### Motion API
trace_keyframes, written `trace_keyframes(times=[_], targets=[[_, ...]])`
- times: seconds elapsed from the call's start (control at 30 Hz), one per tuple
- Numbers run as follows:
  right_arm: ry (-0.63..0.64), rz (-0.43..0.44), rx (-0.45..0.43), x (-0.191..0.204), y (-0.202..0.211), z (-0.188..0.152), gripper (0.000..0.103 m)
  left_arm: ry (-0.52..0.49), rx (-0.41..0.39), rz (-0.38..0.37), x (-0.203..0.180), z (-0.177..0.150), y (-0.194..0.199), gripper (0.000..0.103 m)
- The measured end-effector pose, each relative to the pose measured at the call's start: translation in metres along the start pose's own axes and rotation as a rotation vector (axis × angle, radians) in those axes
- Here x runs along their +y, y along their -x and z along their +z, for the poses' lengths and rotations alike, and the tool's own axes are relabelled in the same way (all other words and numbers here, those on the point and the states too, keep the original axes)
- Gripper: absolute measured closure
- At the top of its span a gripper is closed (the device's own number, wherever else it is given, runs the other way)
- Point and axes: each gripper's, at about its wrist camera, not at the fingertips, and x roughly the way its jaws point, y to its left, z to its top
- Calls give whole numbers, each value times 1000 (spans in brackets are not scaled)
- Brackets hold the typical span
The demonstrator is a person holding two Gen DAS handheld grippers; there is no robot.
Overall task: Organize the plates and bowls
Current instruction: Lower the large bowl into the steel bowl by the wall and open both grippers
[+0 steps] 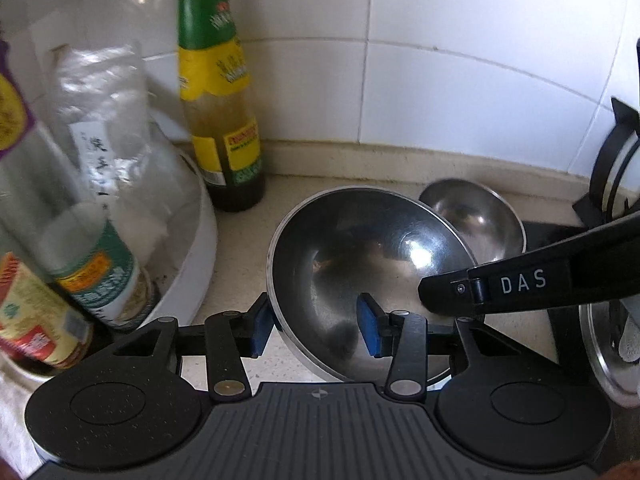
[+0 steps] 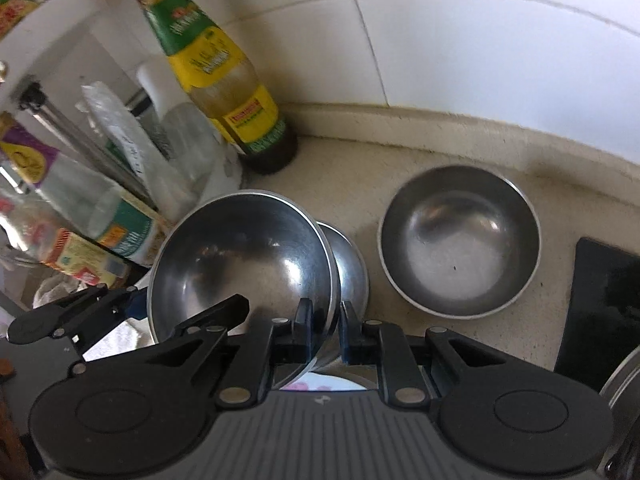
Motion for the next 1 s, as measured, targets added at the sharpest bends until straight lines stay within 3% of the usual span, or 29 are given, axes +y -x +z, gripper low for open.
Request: trace_keyframes(times=[0.2, 0.43, 0.53, 1.0], targets=[[-27, -24, 23, 0, -10, 1, 63, -45, 24, -44, 5, -3, -10, 51], [-18, -38, 25, 8, -13, 6, 60, -22, 52, -51, 17, -3, -18, 54], [8, -67, 1, 13, -7, 6, 51, -32, 26, -38, 16, -3, -10, 53], [-4, -43, -54, 10, 26, 0, 51, -72, -54, -22, -1, 8, 21, 47]])
